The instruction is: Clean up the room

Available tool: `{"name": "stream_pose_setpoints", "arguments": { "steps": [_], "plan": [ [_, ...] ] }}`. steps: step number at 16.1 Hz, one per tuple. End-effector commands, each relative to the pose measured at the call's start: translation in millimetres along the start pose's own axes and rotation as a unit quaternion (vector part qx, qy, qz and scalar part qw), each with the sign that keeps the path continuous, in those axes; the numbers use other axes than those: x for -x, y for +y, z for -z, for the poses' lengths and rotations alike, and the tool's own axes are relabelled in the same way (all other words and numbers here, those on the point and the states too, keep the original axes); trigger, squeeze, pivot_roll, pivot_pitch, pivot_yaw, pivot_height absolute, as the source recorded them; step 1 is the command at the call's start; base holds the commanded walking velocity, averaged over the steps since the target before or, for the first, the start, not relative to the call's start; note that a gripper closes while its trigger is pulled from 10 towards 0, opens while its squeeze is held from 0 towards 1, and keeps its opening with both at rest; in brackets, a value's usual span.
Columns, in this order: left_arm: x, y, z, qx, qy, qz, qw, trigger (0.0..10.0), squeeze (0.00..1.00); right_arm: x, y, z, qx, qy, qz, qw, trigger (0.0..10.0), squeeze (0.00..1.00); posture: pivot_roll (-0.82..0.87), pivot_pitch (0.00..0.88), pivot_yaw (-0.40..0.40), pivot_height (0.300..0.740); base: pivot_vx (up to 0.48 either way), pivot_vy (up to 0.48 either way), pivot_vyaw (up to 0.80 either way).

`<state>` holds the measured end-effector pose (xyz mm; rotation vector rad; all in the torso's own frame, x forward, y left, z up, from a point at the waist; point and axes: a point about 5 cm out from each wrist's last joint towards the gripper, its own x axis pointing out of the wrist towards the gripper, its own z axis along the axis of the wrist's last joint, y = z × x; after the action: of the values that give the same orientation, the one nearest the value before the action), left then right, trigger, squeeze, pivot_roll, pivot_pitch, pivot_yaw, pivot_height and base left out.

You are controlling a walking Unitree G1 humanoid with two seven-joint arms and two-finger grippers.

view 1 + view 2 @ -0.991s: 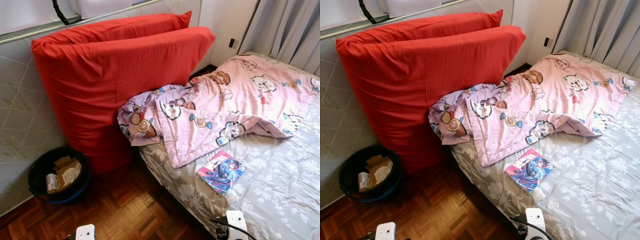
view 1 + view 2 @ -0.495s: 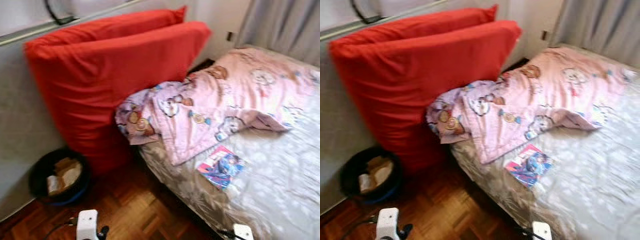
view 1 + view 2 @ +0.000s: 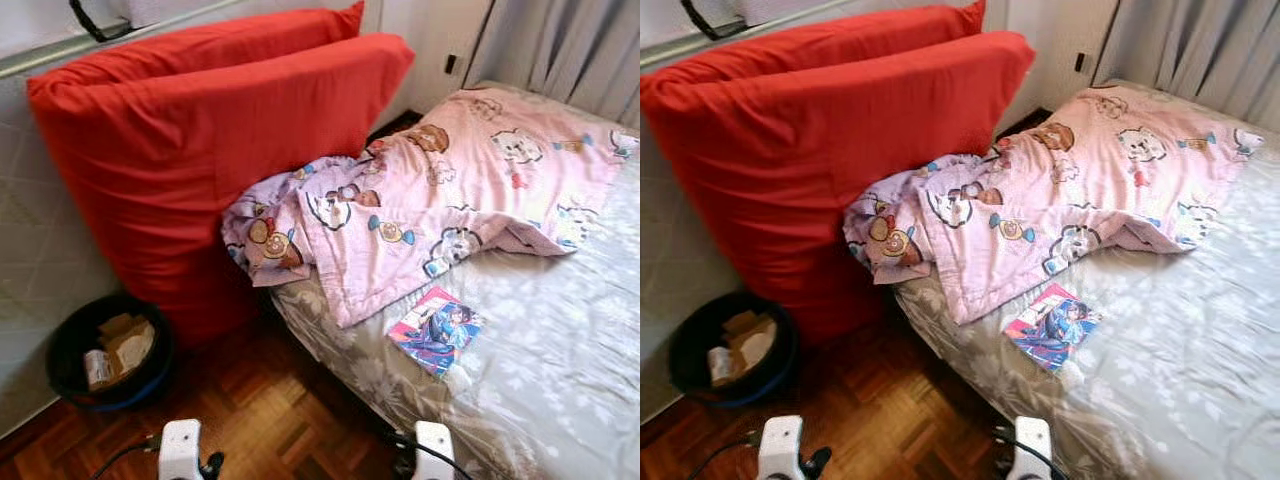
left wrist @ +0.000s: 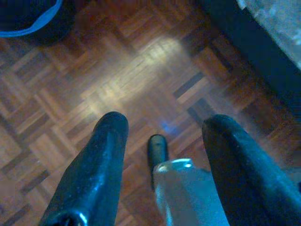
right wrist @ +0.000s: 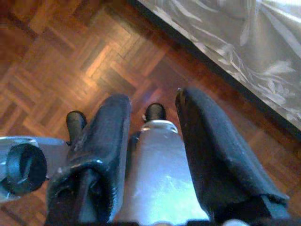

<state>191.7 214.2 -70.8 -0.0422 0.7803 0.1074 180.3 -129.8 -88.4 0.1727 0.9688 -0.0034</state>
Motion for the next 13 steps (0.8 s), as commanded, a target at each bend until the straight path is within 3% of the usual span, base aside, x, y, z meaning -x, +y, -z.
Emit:
{"name": "stream_pose_setpoints", "arguments": {
  "steps": [1,3,7,13],
  "plan": [
    [2.4,3.6,6,0.008,0.006,-0.005,1.0,10.0,0.0,2.8,-11.7,10,-0.005,0.013,0.009,1.0,10.0,0.0,0.02,0.137,-0.019,0.74,0.0,0.0,0.0],
    [2.2,3.2,5,0.013,0.004,-0.007,1.0,10.0,0.0,4.3,-22.4,11,-0.009,0.012,0.017,1.0,10.0,0.0,0.03,0.137,-0.02,0.74,0.0,0.0,0.0],
    [2.1,3.1,6,0.014,0.006,-0.007,1.0,10.0,0.0,5.0,-25.1,12,-0.014,0.011,0.018,1.0,10.0,0.0,0.02,0.14,-0.022,0.74,0.0,0.0,0.0],
    [2.7,2.3,8,0.011,0.011,-0.007,1.0,10.0,0.0,5.0,-23.7,14,-0.008,0.019,0.01,1.0,10.0,0.0,0.02,0.143,-0.024,0.74,0.0,0.0,-0.73]
  ]
}}
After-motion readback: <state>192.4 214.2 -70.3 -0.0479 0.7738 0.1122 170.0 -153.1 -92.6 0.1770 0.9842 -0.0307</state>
